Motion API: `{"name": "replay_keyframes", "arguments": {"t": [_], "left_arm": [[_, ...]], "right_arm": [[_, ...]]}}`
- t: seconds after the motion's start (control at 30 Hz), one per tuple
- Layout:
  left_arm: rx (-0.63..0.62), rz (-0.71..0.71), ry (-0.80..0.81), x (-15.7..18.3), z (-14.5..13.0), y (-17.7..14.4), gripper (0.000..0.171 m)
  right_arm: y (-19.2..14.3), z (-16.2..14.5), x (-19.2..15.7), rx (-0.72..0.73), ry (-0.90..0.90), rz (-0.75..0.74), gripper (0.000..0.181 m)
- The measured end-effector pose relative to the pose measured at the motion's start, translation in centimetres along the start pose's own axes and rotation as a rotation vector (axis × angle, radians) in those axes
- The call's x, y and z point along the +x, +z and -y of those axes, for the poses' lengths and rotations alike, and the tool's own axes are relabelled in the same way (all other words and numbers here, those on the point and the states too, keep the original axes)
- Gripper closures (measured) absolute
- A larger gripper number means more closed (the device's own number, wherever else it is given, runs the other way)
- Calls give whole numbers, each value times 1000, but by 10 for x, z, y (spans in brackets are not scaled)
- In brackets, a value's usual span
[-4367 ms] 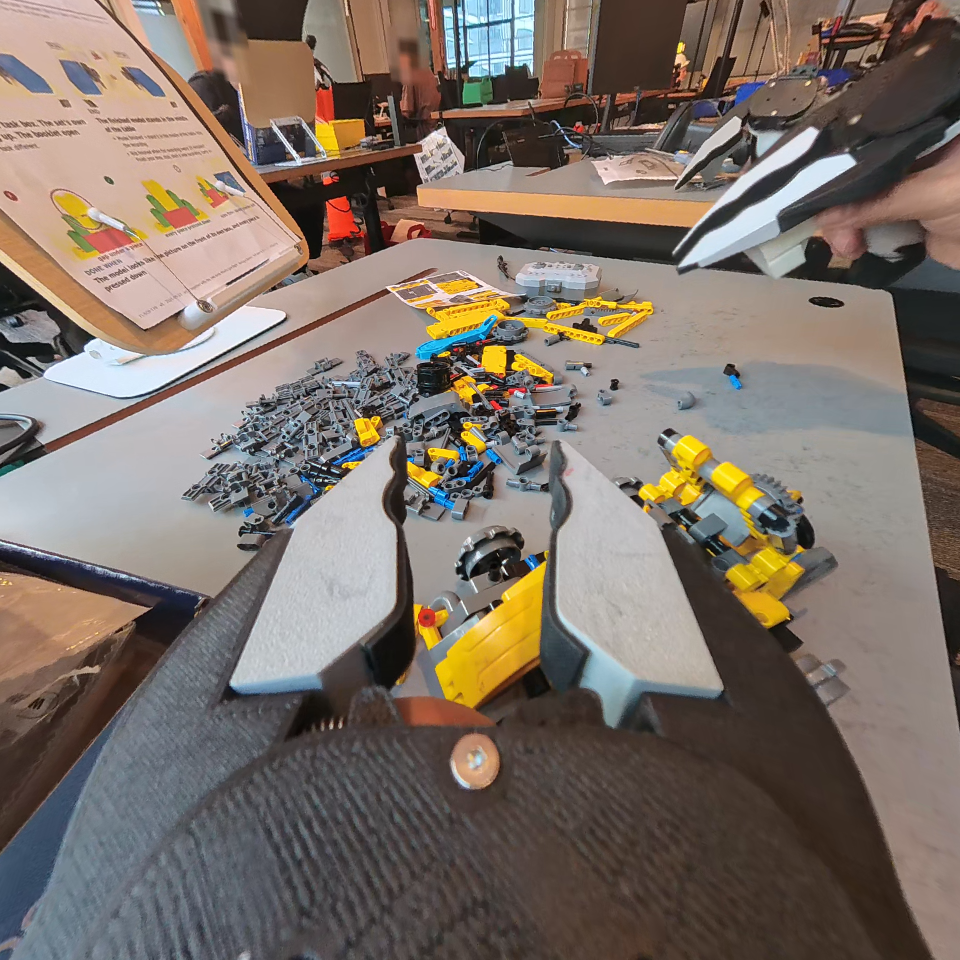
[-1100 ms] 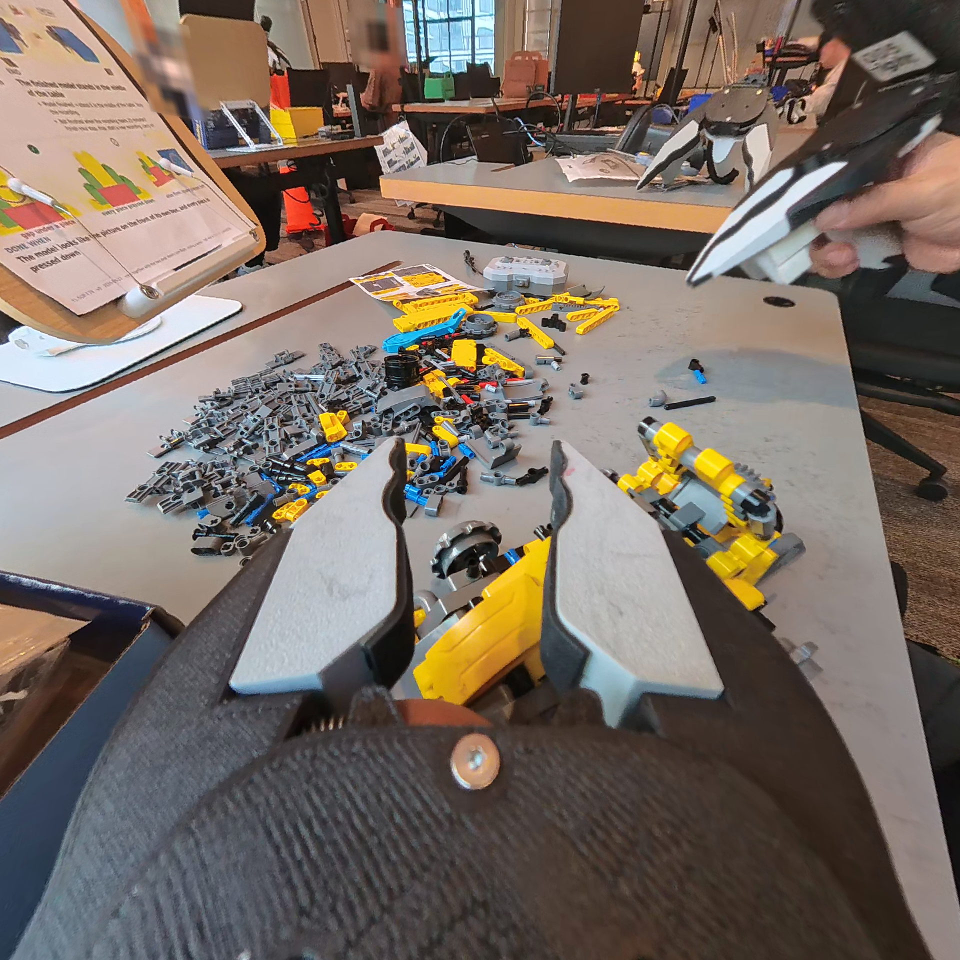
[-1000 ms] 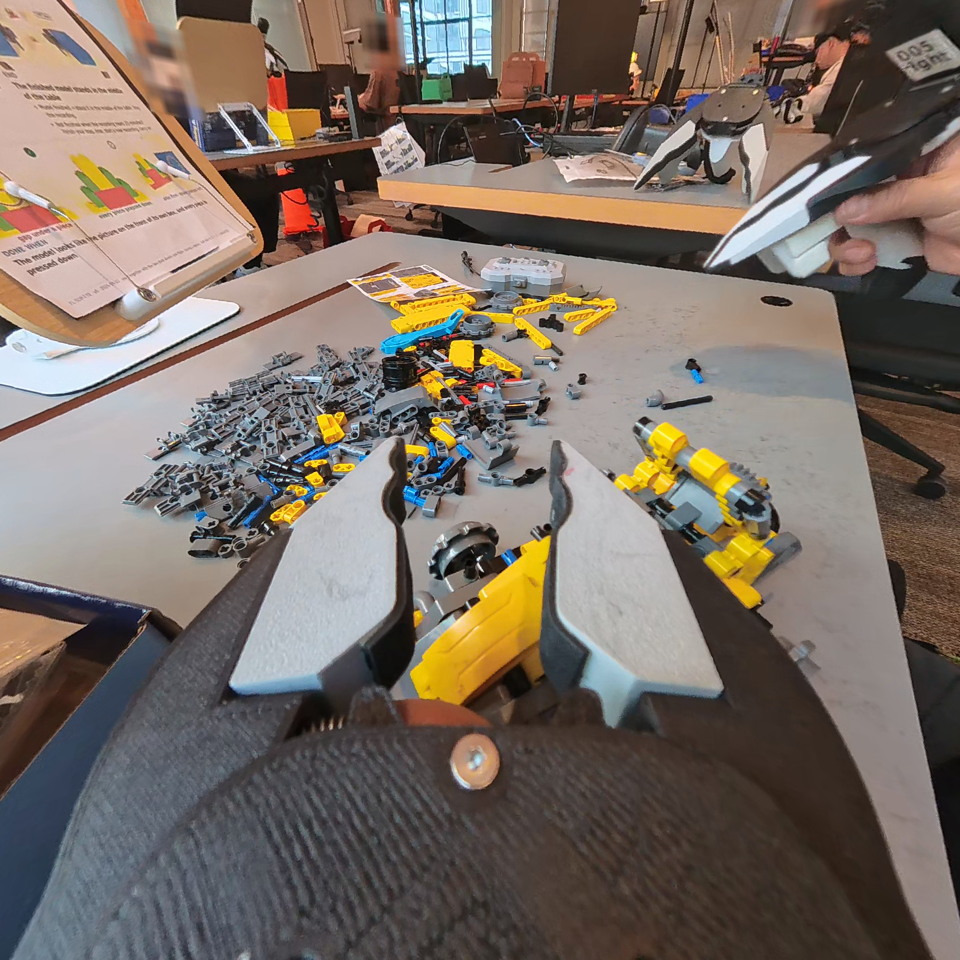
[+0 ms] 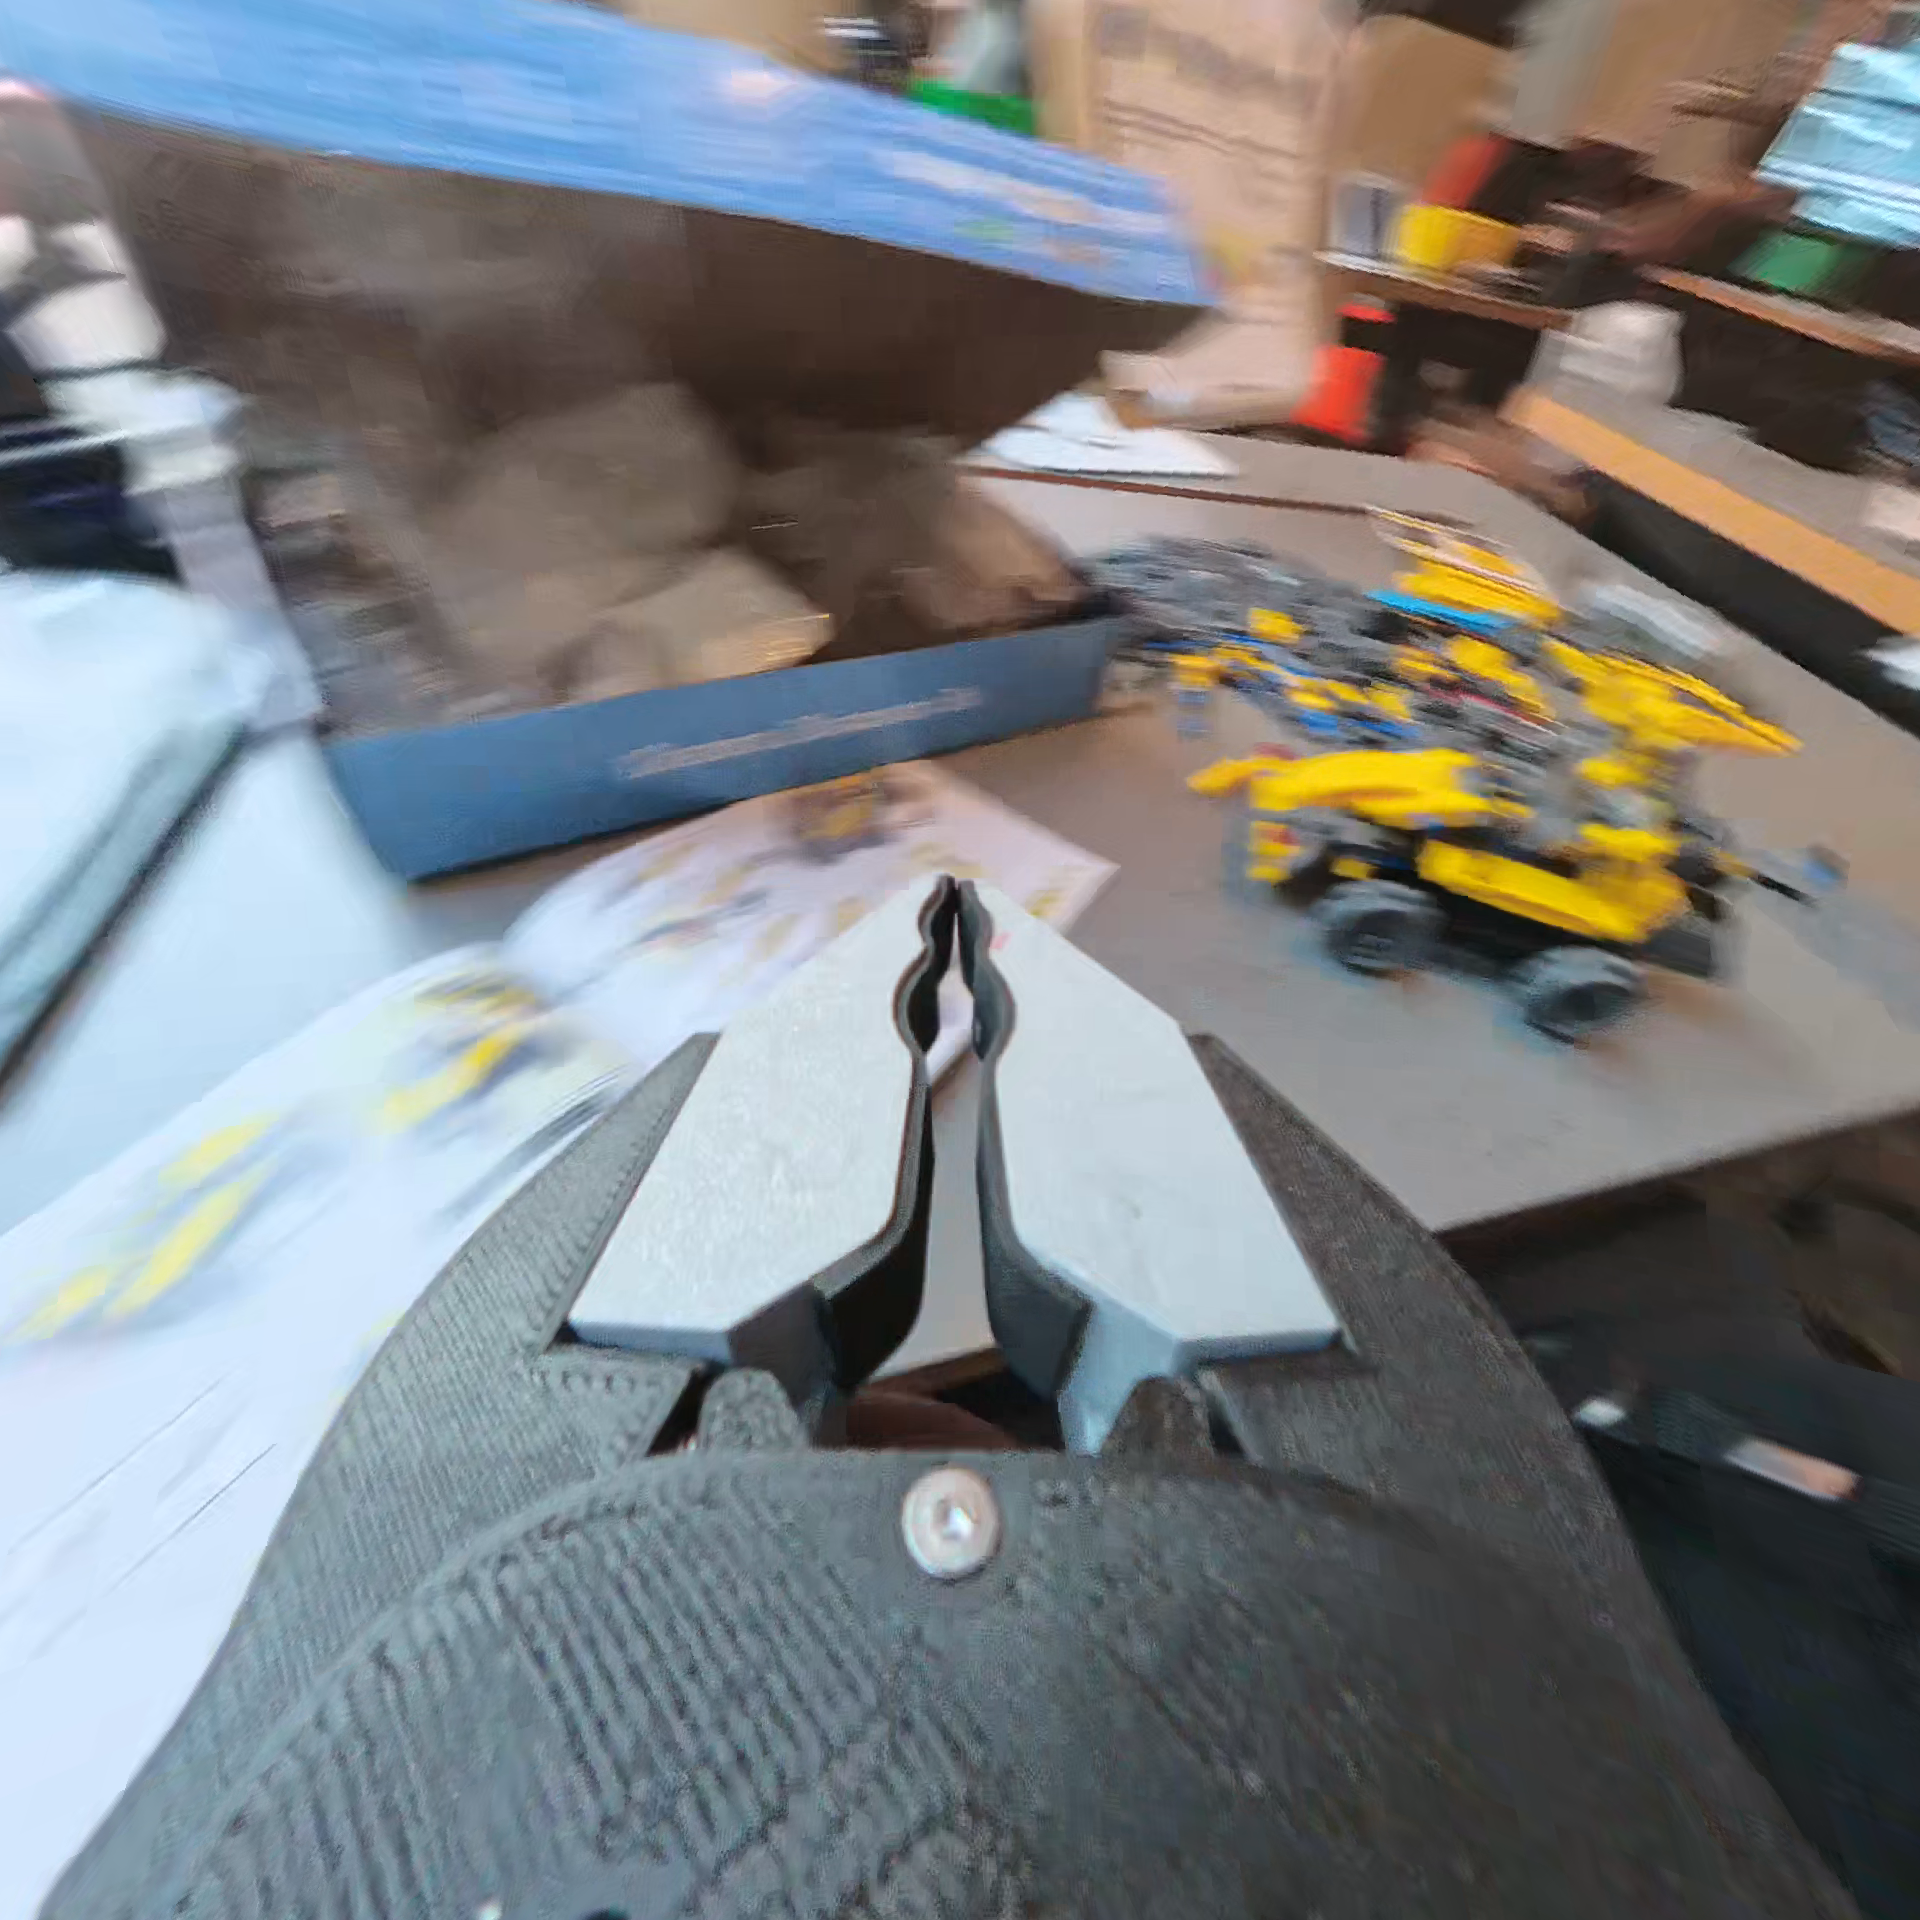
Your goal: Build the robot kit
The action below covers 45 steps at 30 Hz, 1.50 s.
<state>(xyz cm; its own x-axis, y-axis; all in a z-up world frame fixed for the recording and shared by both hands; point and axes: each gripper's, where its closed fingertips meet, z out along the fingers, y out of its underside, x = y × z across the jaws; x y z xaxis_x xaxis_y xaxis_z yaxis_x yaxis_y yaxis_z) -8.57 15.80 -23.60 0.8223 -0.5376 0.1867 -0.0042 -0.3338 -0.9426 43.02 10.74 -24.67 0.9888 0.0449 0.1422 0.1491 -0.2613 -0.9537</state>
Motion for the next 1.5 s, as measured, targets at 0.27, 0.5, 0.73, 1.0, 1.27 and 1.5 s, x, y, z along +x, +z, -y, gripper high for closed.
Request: {"name": "replay_keyframes", "arguments": {"t": [0.27, 0.5, 0.73, 1.0, 1.27, 1.5], "left_arm": [[-144, 648, -201, -140, -84, -107, 171], [-181, 574, -201, -110, -94, -103, 171], [-93, 510, -57, -42, -94, -93, 171], [-22, 177, 169, 58, -79, -56, 149], [-91, -92, 197, 108, -99, -12, 134], [-98, -163, 272, 124, -91, 15, 135]], "right_arm": [[30, 49, -41, 113, -76, 170, 173], [18, 47, -39, 125, -98, 168, 173], [4, 22, -20, 42, -158, 123, 173], [-15, 1, 14, -55, -182, 78, 171], [-45, -58, 30, -246, -69, 147, 167], [-54, -56, 9, -250, -81, 257, 160]]}}
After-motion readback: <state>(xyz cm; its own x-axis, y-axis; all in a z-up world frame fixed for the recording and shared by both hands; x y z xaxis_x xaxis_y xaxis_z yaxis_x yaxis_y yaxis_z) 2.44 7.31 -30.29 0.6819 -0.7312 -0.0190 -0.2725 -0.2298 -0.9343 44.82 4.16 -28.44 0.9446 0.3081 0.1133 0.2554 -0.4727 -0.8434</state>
